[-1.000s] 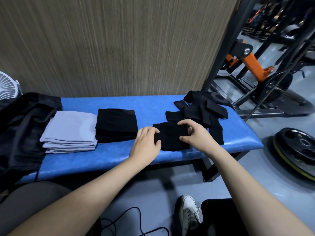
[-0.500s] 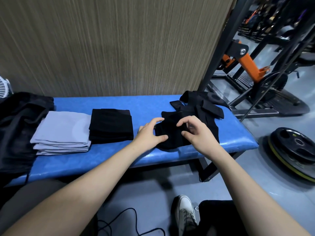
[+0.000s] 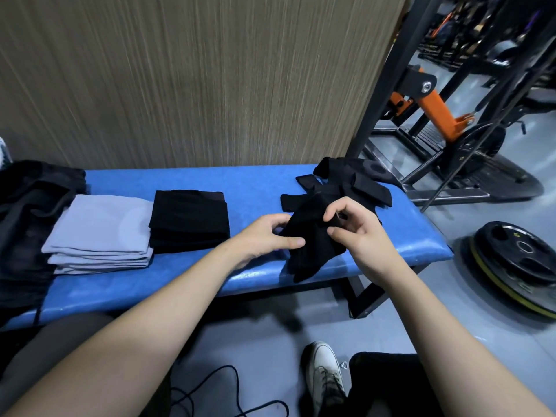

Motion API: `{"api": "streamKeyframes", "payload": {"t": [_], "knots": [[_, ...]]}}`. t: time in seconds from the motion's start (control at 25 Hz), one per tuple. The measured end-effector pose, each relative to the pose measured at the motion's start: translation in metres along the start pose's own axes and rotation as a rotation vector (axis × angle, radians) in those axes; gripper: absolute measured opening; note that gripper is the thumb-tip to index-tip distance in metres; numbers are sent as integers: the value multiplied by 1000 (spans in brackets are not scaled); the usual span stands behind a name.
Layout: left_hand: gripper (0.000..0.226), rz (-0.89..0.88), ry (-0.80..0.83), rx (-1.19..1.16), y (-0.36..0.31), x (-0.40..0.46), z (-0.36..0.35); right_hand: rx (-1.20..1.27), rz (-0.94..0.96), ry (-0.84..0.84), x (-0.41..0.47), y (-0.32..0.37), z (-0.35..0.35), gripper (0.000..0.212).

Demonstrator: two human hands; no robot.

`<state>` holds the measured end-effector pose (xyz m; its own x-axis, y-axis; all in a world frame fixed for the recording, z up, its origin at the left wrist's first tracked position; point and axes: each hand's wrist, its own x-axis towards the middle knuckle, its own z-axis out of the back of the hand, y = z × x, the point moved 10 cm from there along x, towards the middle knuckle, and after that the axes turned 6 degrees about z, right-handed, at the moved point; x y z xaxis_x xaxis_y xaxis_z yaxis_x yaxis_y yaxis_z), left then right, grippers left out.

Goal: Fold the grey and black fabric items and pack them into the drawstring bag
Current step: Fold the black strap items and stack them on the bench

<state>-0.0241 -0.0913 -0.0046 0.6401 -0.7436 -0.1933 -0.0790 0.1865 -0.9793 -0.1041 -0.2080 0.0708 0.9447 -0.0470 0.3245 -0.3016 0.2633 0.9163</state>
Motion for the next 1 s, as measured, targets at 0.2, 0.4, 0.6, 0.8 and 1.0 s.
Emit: {"api": "streamKeyframes", "payload": {"t": [0.2, 0.4, 0.6, 0.8, 1.0], "knots": [[25, -9, -76, -262, -13, -14, 11, 143, -47, -175, 2, -10, 23, 26], [19, -41, -235, -339, -19, -32, 35, 68, -187, -290, 2, -28, 22, 25], [22, -21, -241, -198, -18, -54, 50, 113, -246, -179, 13, -24, -14, 34], [40, -37, -416, 108, -24, -87, 90, -9, -238, -40, 29, -19, -58, 36], [36, -14, -635, 345, -31, -125, 139, 78, -220, 13, 55, -18, -113, 39]]}}
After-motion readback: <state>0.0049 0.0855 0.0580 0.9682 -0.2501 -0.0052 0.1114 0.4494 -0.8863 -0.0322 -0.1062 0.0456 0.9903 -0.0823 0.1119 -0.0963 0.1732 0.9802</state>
